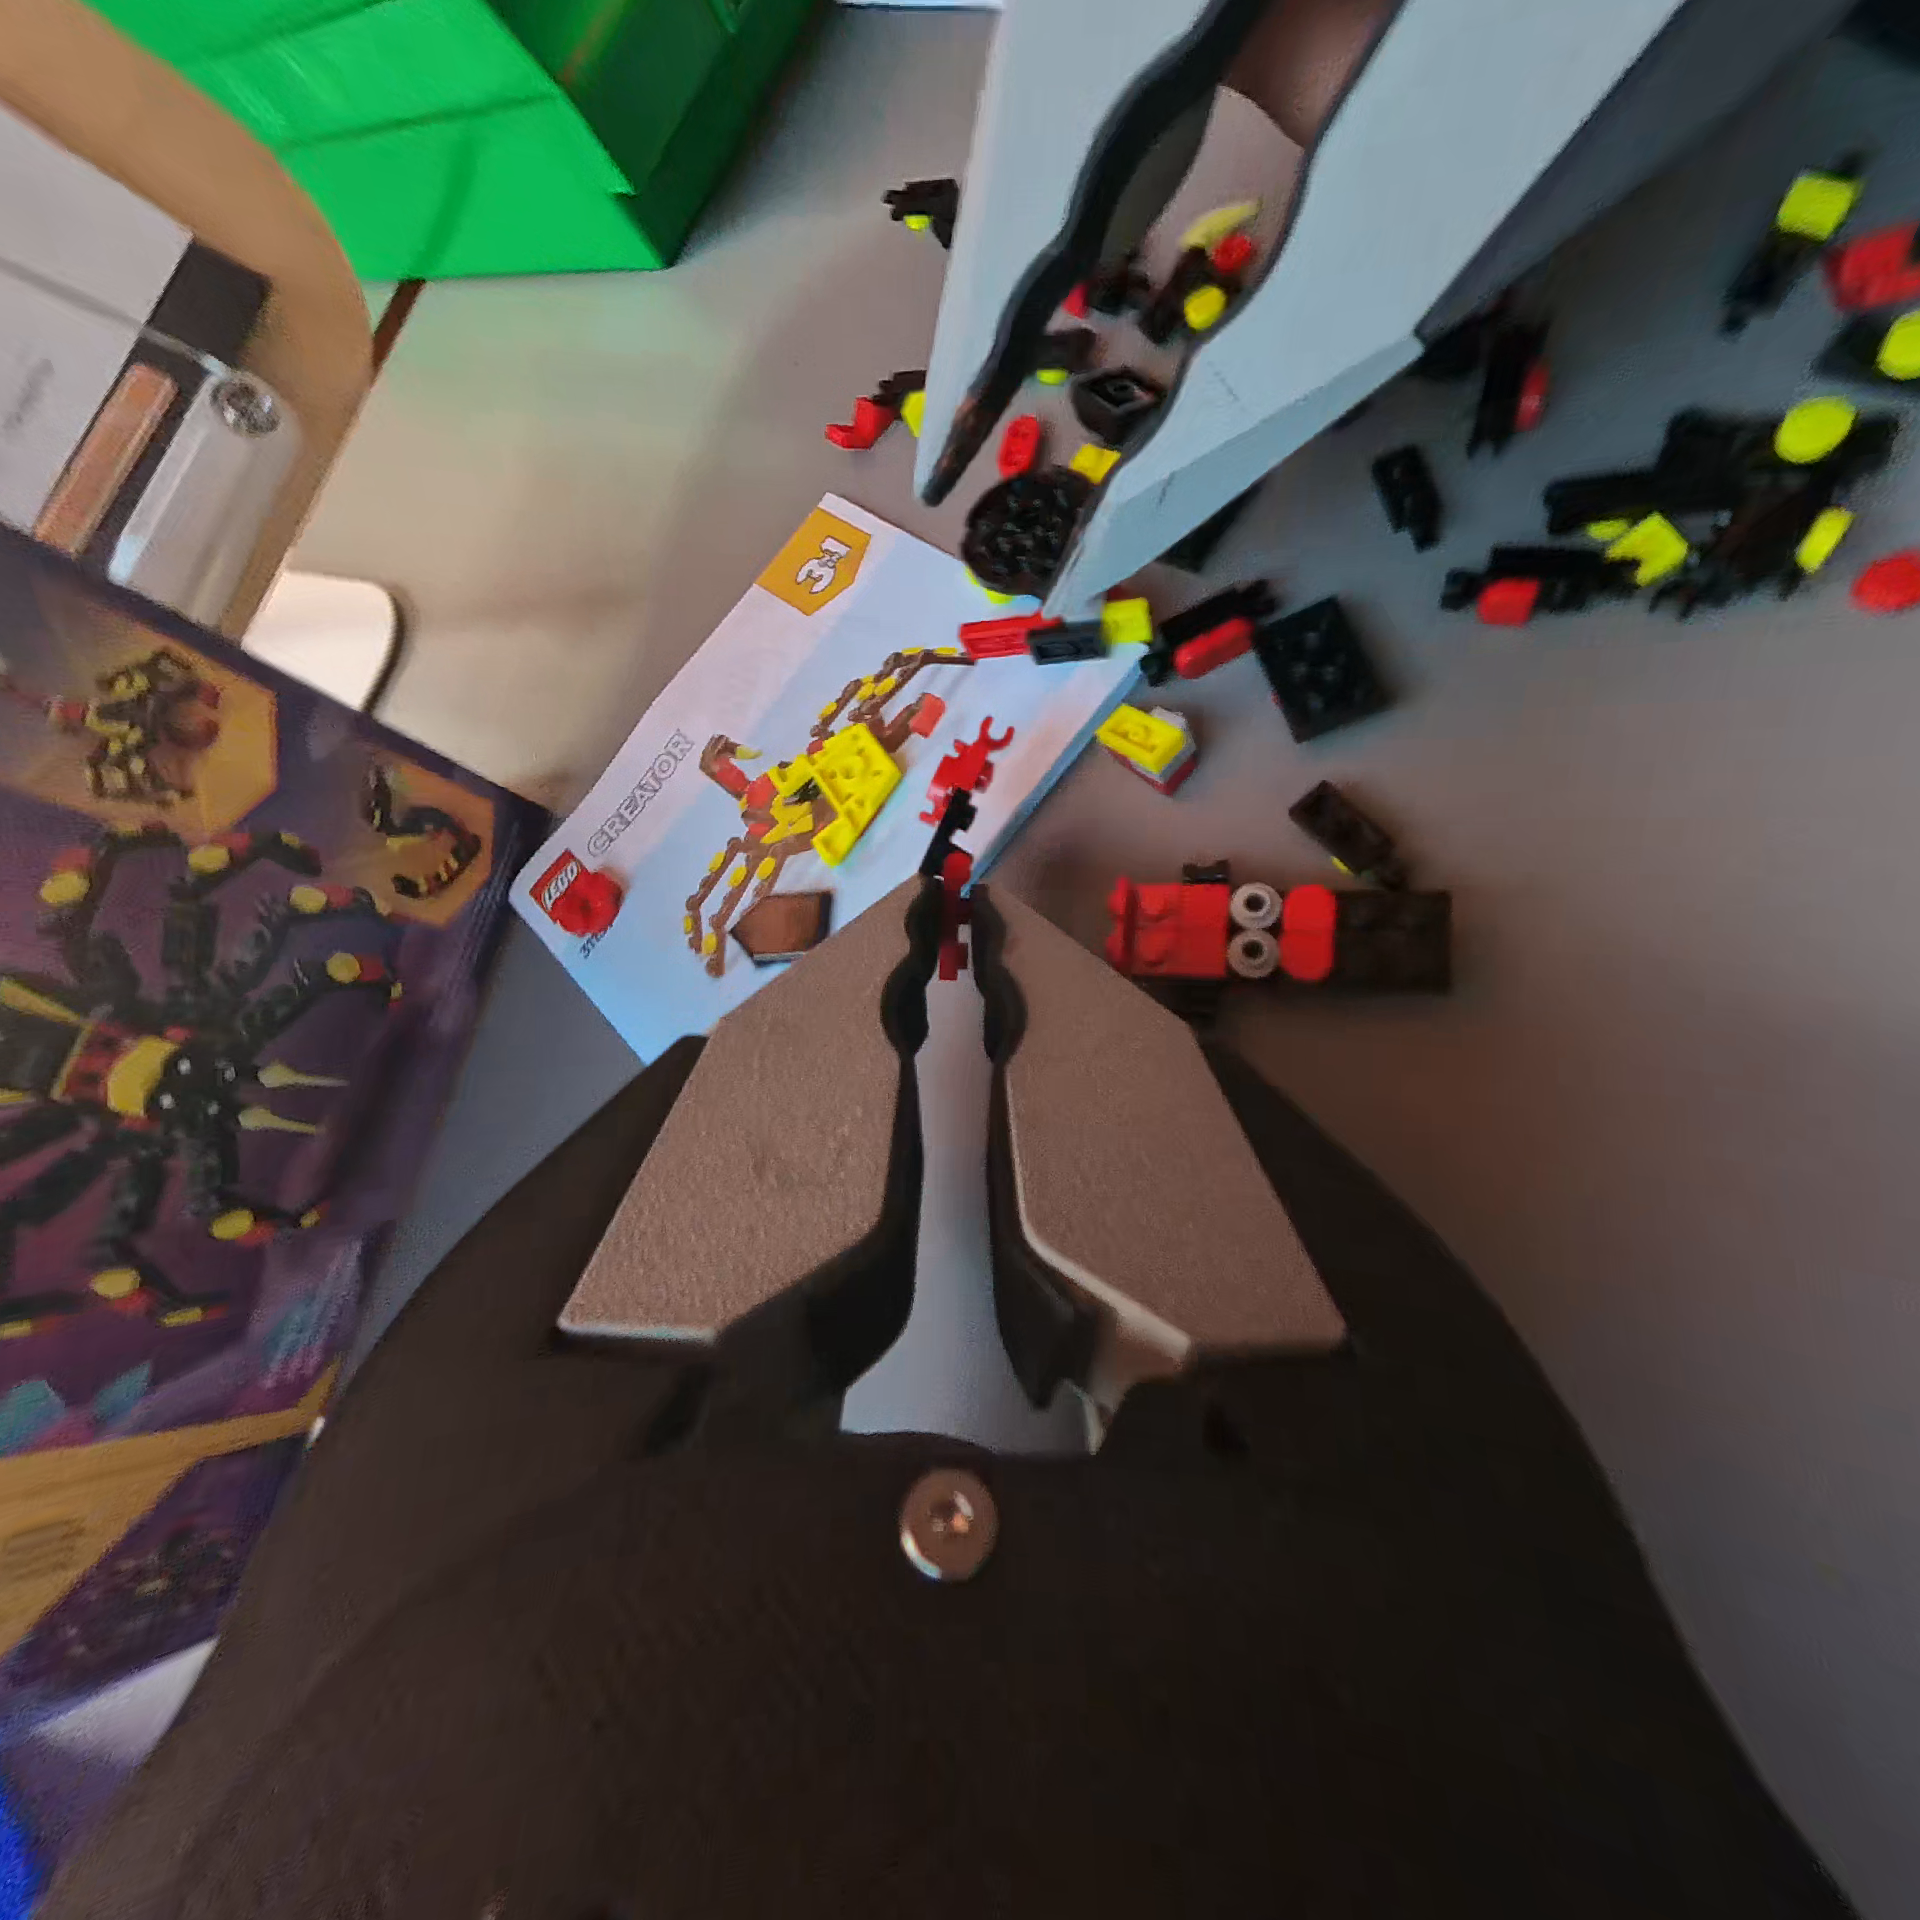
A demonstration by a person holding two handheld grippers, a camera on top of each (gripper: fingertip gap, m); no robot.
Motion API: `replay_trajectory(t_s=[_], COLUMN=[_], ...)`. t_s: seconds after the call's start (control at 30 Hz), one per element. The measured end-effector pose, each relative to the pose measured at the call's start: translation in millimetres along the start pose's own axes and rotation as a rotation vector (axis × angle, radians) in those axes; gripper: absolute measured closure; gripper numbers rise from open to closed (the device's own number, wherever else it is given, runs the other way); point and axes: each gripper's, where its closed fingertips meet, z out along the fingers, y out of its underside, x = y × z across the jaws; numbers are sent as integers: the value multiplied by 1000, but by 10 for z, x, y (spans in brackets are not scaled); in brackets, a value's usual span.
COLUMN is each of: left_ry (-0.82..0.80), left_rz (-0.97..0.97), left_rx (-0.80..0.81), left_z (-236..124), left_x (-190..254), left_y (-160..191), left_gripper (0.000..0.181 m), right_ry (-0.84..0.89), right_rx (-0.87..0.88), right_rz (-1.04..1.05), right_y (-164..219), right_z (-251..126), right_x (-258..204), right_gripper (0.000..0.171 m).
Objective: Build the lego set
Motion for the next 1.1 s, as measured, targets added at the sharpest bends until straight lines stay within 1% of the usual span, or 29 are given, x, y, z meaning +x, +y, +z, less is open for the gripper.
replay_trajectory(t_s=[0.03, 0.1, 0.13, 0.17, 0.2, 0.23, 0.33, 0.47, 0.57, 0.7, 0.8, 0.9, 0.93, 1.0, 1.1], left_ry=[17, 103, 141, 166, 186, 203, 225, 169, 84, -24, -146, -317, -384, -519, -644], left_rz=[-54, -175, -223, -254, -271, -284, -304, -267, -235, -177, -148, -106, -79, -17, 42], left_rx=[12, 15, 19, 28, 38, 35, 14, 115, 173, 249, 300, 357, 360, 337, 276], left_z=[-22, -57, -72, -87, -100, -106, -104, -187, -216, -281, -364, -520, -577, -687, -802], left_x=[-21, 5, 17, 20, 27, 42, 63, -7, -119, -225, -352, -516, -563, -628, -599], left_y=[-4, 14, 17, 12, 4, 11, 45, -72, -142, -230, -270, -277, -255, -184, -89], left_gripper=[177, 168, 167, 170, 175, 174, 160, 159, 157, 158, 164, 177, 181, 181, 181], right_ry=[16, 28, 24, 20, 22, 31, 117, 297, 381, 474, 547, 653, 698, 786, 894], right_rx=[16, 65, 93, 114, 124, 125, 141, 168, 162, 195, 215, 226, 224, 214, 188], right_rz=[21, 57, 67, 75, 79, 77, 43, 17, 99, 180, 184, 166, 160, 170, 178], right_y=[-14, -69, -110, -142, -161, -165, -158, -64, 55, 144, 189, 208, 224, 283, 388], right_z=[-11, -46, -66, -78, -84, -83, -106, -226, -323, -489, -617, -795, -871, -1036, -1309], right_x=[49, 108, 113, 110, 110, 118, 231, 563, 813, 1040, 1144, 1255, 1296, 1359, 1325], right_gripper=[147, 148, 150, 153, 154, 154, 155, 159, 156, 156, 162, 167, 168, 171, 171])
